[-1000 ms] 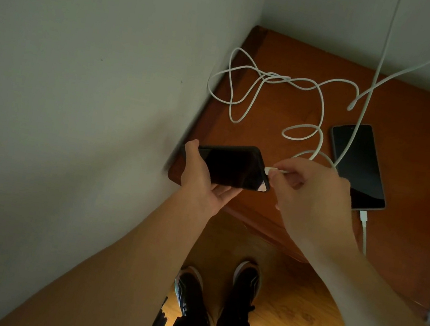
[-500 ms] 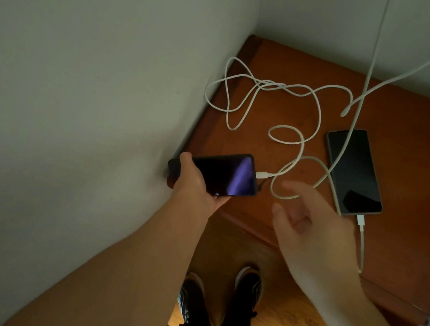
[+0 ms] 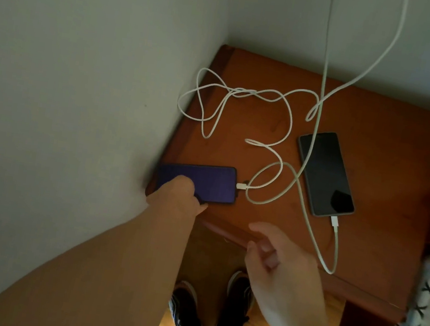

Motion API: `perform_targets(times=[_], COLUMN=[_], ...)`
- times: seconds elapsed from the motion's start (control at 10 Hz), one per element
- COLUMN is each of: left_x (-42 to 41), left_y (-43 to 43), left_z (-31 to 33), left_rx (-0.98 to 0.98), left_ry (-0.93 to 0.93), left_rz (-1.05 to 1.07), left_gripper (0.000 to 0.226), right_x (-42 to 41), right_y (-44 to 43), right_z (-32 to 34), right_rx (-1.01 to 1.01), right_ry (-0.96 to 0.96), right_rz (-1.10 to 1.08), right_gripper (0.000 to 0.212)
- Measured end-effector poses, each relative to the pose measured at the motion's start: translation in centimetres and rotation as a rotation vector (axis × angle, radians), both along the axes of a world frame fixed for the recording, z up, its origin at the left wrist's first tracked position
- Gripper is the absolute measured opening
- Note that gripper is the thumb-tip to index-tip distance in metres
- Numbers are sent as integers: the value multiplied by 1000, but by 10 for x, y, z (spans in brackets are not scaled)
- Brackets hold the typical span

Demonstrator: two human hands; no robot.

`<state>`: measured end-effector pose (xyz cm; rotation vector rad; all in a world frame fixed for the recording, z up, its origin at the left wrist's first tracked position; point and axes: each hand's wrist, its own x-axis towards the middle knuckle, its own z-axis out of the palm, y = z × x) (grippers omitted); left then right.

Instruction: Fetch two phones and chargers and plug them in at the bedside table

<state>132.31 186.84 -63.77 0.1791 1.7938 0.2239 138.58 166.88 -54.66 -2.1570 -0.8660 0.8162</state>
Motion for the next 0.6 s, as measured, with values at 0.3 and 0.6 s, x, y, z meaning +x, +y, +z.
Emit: perform_targets(times=[0.3,0.6], left_x=[-20,-25], left_y=[-14,-38], left_z=[-2,97], left_rx=[123,308], left_ry=[152,-145], left_rz=[-116,-363], left_gripper=[57,43], right_x=[13,31], right_y=[12,21], right_z=[-13,53], right_rx=[-5,3], right_ry=[66,-30], right_rz=[30,87], right_gripper=[23,22])
